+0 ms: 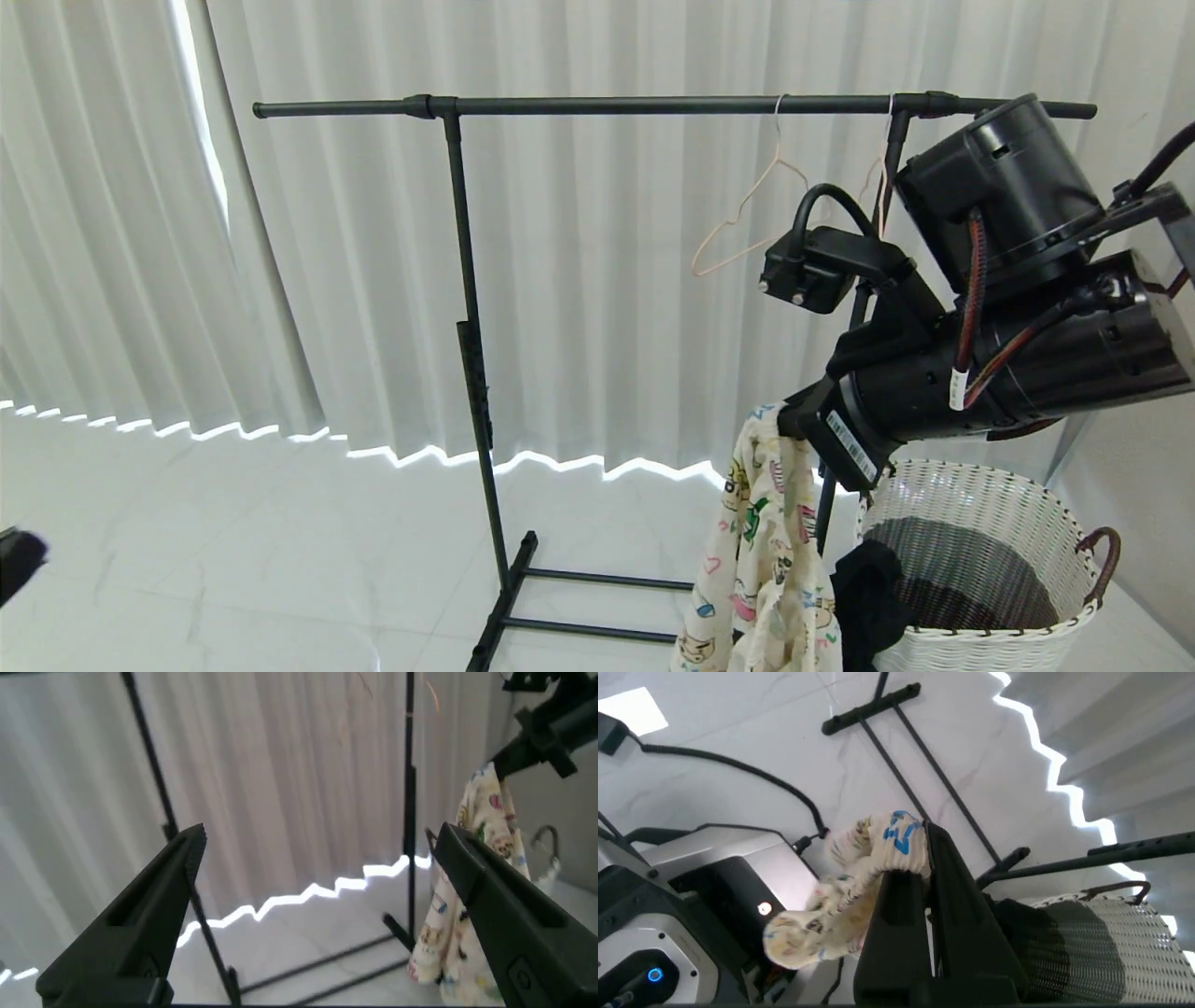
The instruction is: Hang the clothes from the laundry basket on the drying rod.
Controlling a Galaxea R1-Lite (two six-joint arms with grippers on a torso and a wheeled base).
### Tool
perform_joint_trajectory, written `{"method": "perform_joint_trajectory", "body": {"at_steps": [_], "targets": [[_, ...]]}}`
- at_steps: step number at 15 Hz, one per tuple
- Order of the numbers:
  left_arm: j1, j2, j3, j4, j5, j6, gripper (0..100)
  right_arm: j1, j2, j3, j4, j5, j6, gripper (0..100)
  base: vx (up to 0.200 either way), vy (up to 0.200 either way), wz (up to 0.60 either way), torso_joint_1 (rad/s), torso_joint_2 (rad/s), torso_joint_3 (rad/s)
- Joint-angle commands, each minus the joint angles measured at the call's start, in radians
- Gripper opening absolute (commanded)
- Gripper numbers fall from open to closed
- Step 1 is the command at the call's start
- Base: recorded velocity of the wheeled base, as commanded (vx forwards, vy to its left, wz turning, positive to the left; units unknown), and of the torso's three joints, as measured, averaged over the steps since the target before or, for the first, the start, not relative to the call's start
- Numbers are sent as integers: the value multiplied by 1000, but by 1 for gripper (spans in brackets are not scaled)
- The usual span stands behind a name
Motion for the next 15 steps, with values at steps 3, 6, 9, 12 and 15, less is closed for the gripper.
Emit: {"method": "perform_joint_trajectory", "body": {"at_steps": [3, 6, 9, 12, 15], "targets": [[-182, 554, -130, -24, 40, -18, 100, 0, 3, -27, -1, -5, 0, 0, 0, 0, 0, 0, 0, 0], [-452, 762, -168, -179, 253, -68, 100, -1, 32, -70, -4, -25, 6, 0, 0, 0, 0, 0, 0, 0], [-821, 887, -176, -222, 543, -367, 100, -1, 60, -131, -4, -23, 4, 0, 0, 0, 0, 0, 0, 0], [-1000, 978, -160, -222, 665, -469, 100, 8, 69, -173, -4, -19, 1, 0, 0, 0, 0, 0, 0, 0], [-995, 1044, -176, -222, 665, -468, 100, 49, 63, -191, -4, -19, 4, 0, 0, 0, 0, 0, 0, 0]]}}
